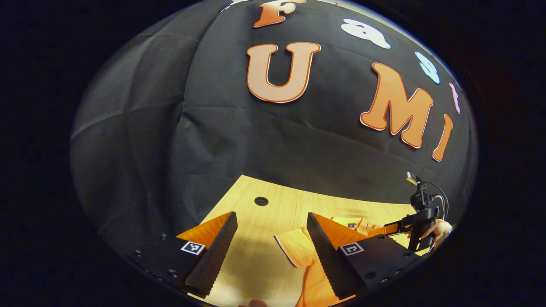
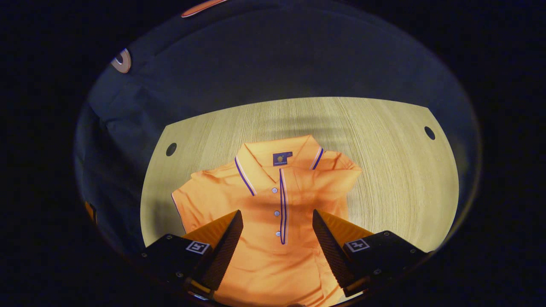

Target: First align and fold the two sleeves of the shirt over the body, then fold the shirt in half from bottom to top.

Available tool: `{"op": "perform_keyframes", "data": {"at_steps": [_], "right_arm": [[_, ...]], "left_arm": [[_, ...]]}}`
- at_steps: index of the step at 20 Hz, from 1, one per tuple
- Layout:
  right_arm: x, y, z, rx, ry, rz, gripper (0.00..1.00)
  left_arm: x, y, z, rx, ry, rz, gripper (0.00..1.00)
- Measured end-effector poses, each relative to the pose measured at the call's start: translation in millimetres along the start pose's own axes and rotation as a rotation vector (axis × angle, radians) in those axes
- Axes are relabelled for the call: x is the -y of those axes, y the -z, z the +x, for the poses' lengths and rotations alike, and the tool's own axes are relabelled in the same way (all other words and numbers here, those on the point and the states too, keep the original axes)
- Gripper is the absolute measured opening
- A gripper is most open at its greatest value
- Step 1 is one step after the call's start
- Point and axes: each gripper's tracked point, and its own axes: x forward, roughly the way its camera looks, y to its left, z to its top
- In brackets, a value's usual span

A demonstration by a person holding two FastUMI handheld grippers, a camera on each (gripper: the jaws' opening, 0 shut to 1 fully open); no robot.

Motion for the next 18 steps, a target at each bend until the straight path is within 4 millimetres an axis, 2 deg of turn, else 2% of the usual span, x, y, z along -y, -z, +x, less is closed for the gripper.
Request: {"op": "perform_keyframes", "data": {"at_steps": [4,8,11,13,16,18], "right_arm": [[8.2,-26.7,-31.1,0.125,-0.015,-0.033,0.99],[24.9,-36.2,-55.1,0.162,-0.031,-0.041,0.99],[38.2,-41.4,-70.7,0.182,-0.046,-0.029,0.99],[46.5,-43.6,-77.7,0.196,-0.057,-0.016,0.99],[63.9,-44.5,-91.9,0.207,-0.083,-0.004,0.99],[79.0,-40.6,-94.4,0.202,-0.088,0.002,0.99]], "left_arm": [[13.4,15.3,18.7,-0.075,0.021,-0.02,0.98],[16.8,29.8,47.5,-0.158,-0.048,0.026,0.98],[30.2,65.8,68.2,-0.342,-0.047,0.046,0.98],[35.2,92.3,88.7,-0.446,-0.064,0.054,0.99],[45.3,130.8,117.1,-0.562,-0.087,-0.019,0.98],[46.4,158.4,131.7,-0.646,-0.109,-0.064,0.99]]}}
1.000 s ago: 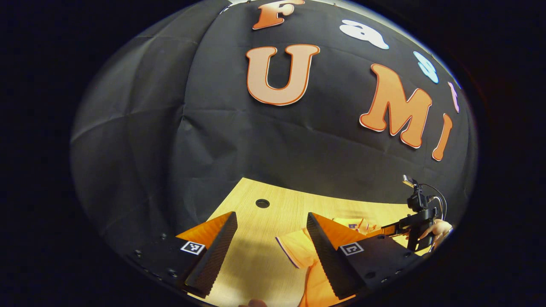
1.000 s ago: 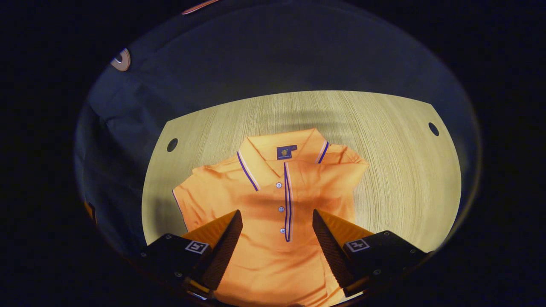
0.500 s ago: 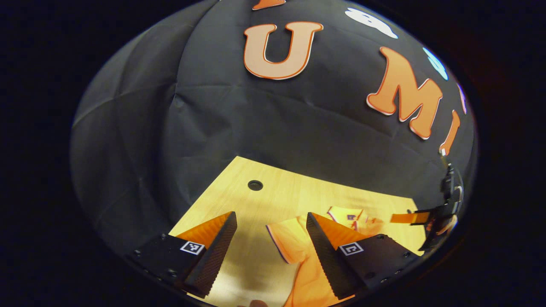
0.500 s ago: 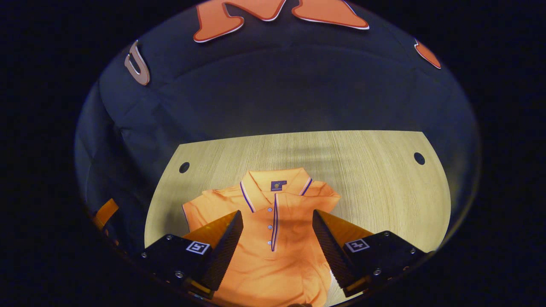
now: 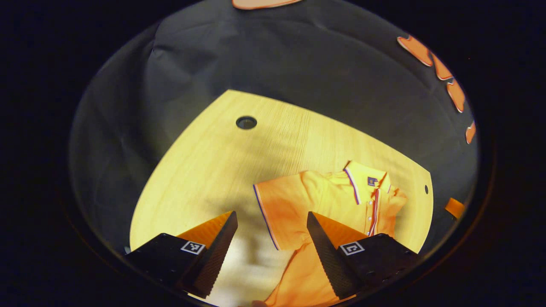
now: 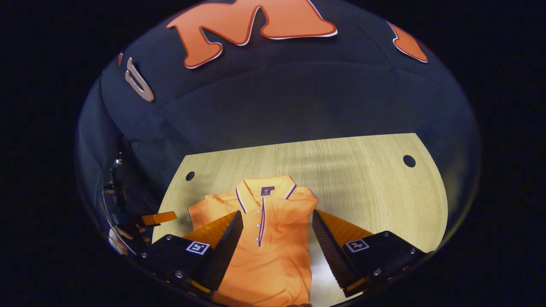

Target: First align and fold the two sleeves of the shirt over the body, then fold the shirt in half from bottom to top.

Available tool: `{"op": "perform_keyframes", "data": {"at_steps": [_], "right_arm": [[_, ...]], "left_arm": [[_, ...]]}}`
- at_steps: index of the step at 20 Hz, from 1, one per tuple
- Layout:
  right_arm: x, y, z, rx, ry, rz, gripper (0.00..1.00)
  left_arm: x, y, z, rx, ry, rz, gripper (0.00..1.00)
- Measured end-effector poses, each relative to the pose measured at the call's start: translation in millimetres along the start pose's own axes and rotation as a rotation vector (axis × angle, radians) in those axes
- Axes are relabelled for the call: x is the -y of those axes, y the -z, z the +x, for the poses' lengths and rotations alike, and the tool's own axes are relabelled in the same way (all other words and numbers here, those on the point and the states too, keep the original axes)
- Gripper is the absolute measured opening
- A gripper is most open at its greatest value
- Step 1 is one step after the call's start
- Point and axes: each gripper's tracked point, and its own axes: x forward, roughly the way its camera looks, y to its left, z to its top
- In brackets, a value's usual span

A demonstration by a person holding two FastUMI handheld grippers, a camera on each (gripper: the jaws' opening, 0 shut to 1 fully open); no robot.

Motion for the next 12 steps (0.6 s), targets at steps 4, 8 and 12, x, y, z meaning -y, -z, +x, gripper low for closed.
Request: {"op": "perform_keyframes", "data": {"at_steps": [4,8,12], "right_arm": [[39.3,10.1,-8.0,-0.028,0.009,0.022,0.99],[75.1,24.6,-8.7,-0.056,0.026,0.05,0.99],[95.5,35.8,-9.1,-0.069,0.019,0.109,0.99]], "left_arm": [[-7.7,32.6,42.5,-0.168,-0.079,-0.082,0.99],[-19.8,43.5,55.4,-0.209,-0.133,-0.135,0.99],[-26.7,46.1,58.8,-0.224,-0.217,-0.099,0.94]]}}
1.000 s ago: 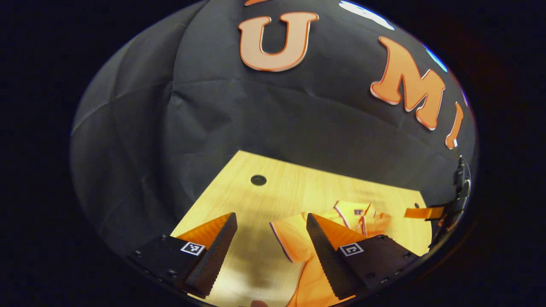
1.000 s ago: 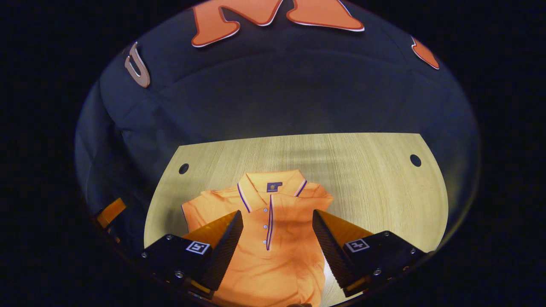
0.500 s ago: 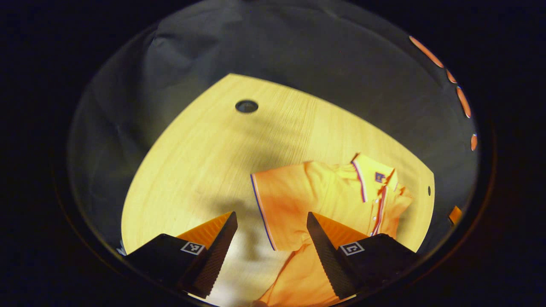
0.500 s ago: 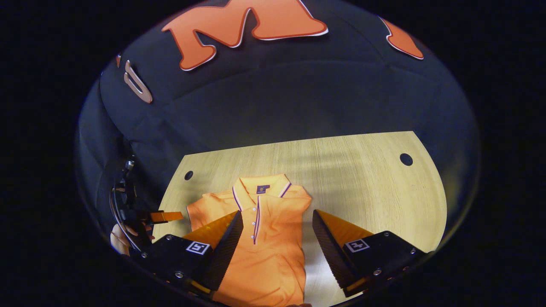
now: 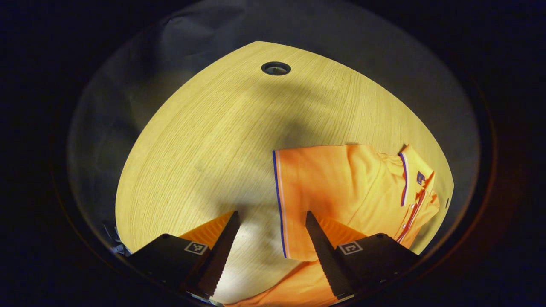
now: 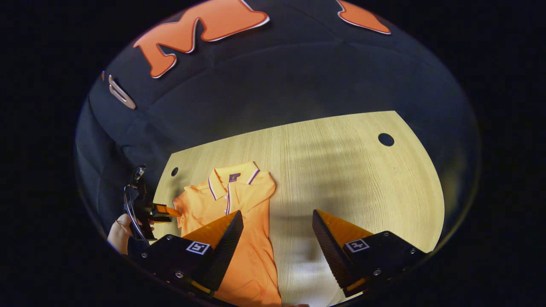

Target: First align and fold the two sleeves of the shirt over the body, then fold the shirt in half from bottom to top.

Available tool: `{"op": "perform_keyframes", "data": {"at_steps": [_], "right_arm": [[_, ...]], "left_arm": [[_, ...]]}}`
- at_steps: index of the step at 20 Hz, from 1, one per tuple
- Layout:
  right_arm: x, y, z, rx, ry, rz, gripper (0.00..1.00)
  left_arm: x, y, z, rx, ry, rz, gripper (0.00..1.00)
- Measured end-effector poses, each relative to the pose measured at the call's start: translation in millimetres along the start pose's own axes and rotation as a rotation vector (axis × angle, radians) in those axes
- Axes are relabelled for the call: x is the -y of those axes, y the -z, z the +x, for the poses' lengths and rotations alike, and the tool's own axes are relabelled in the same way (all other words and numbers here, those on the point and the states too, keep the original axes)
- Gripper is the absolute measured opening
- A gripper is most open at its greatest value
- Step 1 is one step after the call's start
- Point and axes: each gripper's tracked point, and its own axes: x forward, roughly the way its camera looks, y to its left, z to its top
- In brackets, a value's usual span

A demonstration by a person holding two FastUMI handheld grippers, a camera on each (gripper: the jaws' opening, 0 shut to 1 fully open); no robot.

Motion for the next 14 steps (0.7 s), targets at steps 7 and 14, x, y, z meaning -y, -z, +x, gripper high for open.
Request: {"op": "perform_keyframes", "data": {"at_steps": [7,14], "right_arm": [[13.5,9.9,1.4,-0.009,-0.013,0.016,0.99],[23.9,11.0,-0.7,-0.009,-0.018,0.026,0.99]], "left_arm": [[27.5,-10.5,1.0,0.111,0.039,0.015,0.01],[34.7,-22.3,-26.0,0.165,0.099,0.04,0.01]]}}
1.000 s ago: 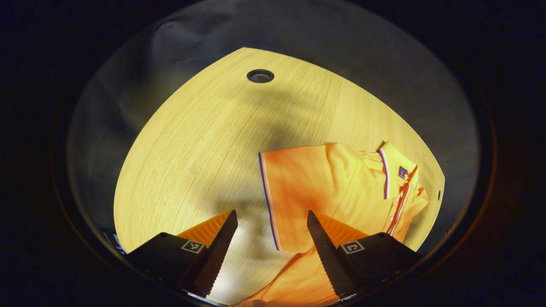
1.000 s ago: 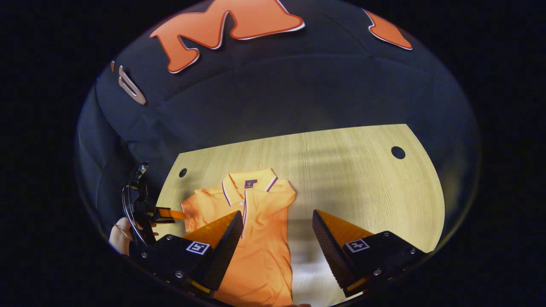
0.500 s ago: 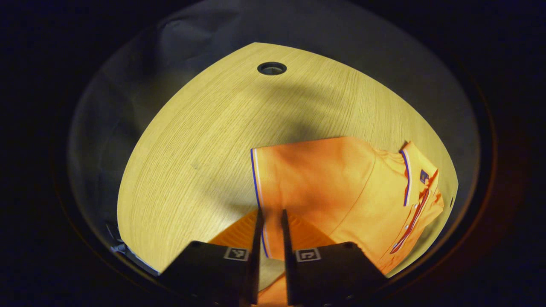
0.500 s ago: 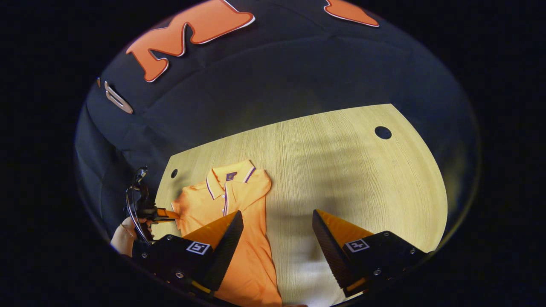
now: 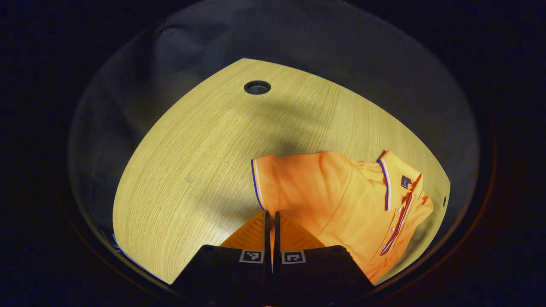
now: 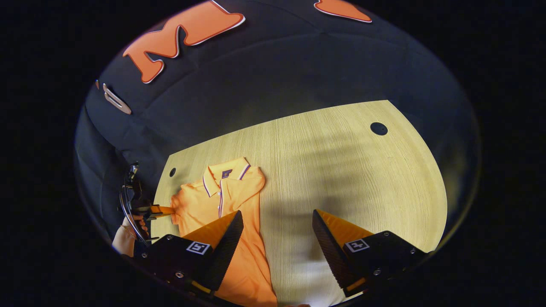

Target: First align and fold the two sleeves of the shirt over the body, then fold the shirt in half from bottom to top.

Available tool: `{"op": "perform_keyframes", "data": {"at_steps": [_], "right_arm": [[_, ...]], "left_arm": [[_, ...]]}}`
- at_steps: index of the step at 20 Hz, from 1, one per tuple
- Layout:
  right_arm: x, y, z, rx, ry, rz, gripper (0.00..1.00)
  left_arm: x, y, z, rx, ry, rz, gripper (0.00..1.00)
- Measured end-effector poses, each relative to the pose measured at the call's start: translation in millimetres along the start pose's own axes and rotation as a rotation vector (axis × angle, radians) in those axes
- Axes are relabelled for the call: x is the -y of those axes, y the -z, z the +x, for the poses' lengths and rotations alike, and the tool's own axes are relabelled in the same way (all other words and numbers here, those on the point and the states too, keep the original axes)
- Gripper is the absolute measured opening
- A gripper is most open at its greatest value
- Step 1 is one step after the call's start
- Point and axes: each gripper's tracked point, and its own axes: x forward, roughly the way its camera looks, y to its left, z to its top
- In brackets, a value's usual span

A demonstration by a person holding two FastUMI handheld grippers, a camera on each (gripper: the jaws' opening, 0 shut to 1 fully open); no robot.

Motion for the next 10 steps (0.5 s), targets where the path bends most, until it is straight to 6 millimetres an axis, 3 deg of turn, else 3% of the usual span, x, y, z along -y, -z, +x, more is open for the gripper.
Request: {"op": "perform_keyframes", "data": {"at_steps": [5,10], "right_arm": [[1.1,0.4,-6.6,0.011,-0.01,-0.009,0.99],[4.6,2.2,-11.7,0.024,-0.021,-0.012,0.99]], "left_arm": [[32.4,-20.9,-38.5,0.078,0.044,0.083,0.01],[88.5,-16.4,-76.9,0.1,0.12,0.167,0.01]]}}
